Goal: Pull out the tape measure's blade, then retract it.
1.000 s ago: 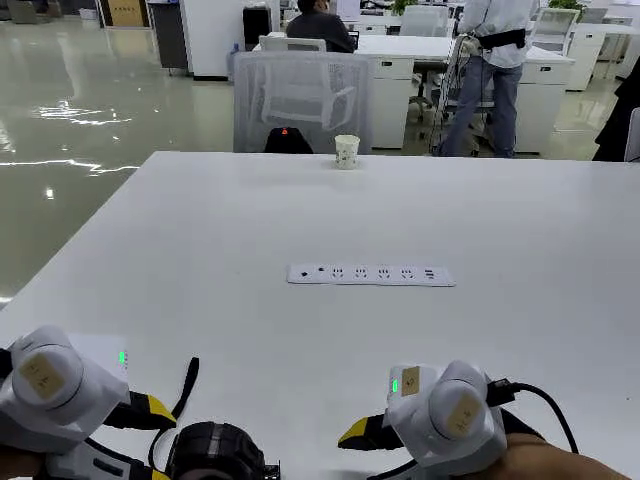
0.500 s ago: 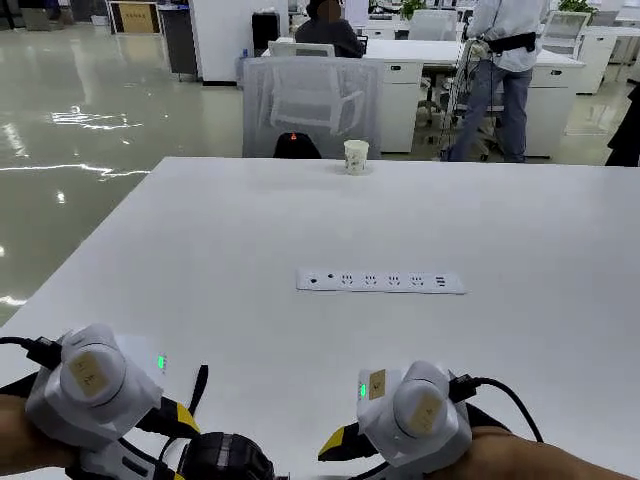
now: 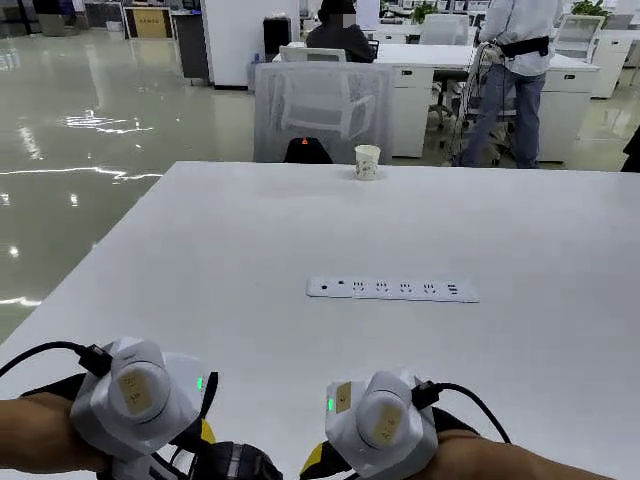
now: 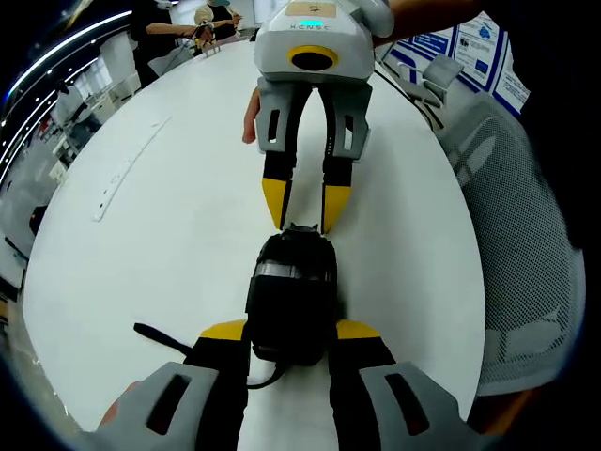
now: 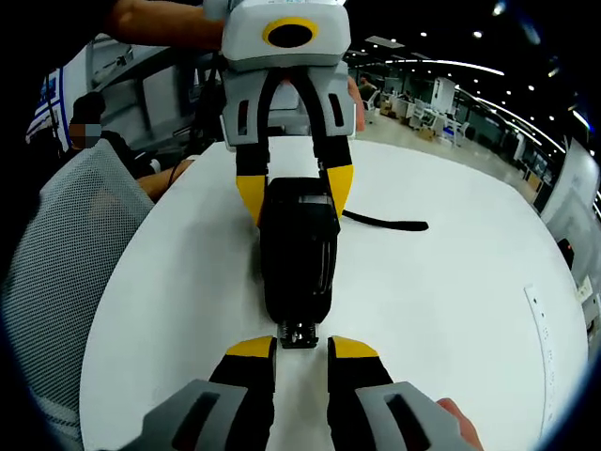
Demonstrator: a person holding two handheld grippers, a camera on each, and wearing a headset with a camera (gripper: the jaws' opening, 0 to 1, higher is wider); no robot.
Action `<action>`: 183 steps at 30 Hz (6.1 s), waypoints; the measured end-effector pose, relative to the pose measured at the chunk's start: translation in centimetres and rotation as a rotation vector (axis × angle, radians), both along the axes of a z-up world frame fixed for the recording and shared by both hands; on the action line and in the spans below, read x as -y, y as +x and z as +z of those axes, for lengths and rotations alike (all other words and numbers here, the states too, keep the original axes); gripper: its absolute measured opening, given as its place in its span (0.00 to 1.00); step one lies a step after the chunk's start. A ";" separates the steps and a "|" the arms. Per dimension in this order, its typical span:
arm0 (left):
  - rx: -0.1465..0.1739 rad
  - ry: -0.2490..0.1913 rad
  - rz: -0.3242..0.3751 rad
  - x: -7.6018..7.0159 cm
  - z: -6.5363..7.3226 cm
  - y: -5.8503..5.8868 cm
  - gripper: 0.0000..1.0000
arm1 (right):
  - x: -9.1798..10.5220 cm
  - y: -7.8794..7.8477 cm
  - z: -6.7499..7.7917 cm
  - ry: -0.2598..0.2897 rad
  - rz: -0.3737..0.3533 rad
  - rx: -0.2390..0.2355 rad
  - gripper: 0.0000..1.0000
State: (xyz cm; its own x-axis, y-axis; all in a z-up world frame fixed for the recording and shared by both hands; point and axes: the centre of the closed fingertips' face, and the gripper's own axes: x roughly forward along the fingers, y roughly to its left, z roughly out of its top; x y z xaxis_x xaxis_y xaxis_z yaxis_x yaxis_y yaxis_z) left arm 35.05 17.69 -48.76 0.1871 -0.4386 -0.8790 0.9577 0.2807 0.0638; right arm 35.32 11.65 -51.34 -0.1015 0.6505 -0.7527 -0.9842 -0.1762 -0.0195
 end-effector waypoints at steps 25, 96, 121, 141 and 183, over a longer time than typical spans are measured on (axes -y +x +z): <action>-0.028 -0.006 -0.004 0.0 -0.2 0.0 0.27 | -0.6 -0.3 -0.9 -0.029 0.012 -0.021 0.10; -0.027 -0.020 0.030 0.5 -0.2 0.2 0.27 | 6.6 1.4 -0.8 -0.056 -0.031 -0.061 0.09; -0.028 -0.019 0.030 0.6 -0.2 0.2 0.27 | 10.7 2.1 -0.8 -0.087 -0.059 -0.051 0.09; -0.029 -0.007 0.021 0.7 -0.3 0.3 0.27 | 14.3 2.2 -0.8 -0.123 -0.084 -0.045 0.09; -0.041 -0.005 0.027 0.9 -0.3 0.3 0.27 | 21.0 3.1 -0.7 -0.171 -0.169 -0.061 0.08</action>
